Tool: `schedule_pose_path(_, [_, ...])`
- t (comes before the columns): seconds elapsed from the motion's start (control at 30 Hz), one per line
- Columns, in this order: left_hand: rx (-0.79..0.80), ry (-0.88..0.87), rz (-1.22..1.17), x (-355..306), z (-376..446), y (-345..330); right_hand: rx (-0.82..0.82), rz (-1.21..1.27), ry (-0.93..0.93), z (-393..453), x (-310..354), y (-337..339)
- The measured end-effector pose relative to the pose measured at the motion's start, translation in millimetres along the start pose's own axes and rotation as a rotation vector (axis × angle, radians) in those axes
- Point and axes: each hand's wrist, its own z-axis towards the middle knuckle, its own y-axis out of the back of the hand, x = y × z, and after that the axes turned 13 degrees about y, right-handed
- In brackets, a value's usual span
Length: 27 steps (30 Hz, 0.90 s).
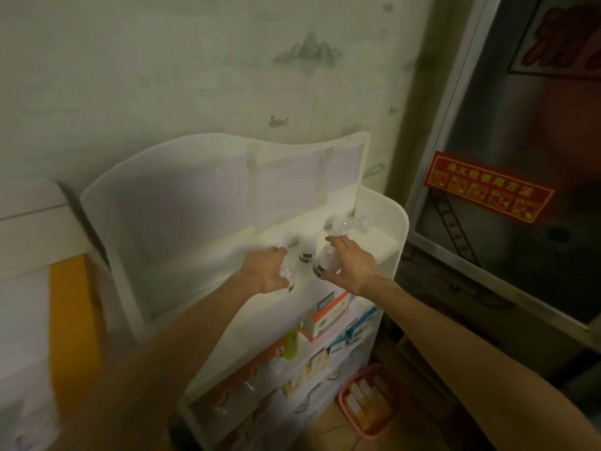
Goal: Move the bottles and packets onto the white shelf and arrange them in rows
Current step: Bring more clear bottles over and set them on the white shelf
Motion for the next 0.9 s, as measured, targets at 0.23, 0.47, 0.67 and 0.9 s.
schedule_pose_path(0.23, [-0.017, -0.043, 0.122, -5, 38, -37, 0.105, 0.015, 0.054, 38, -52, -36])
schedule_pose_path(0.47, [-0.098, -0.275, 0.306, -11, 68, -59, 0.21, -0.031, 0.248, 92, -109, -86])
schedule_pose_path(0.67, [-0.048, -0.141, 0.309, -26, 92, -66, 0.198, 0.055, 0.333, 116, -142, -119])
schedule_pose_path(0.9, [-0.097, -0.028, 0.258, -30, 103, -73, 0.015, 0.242, 0.364, 131, -158, -124])
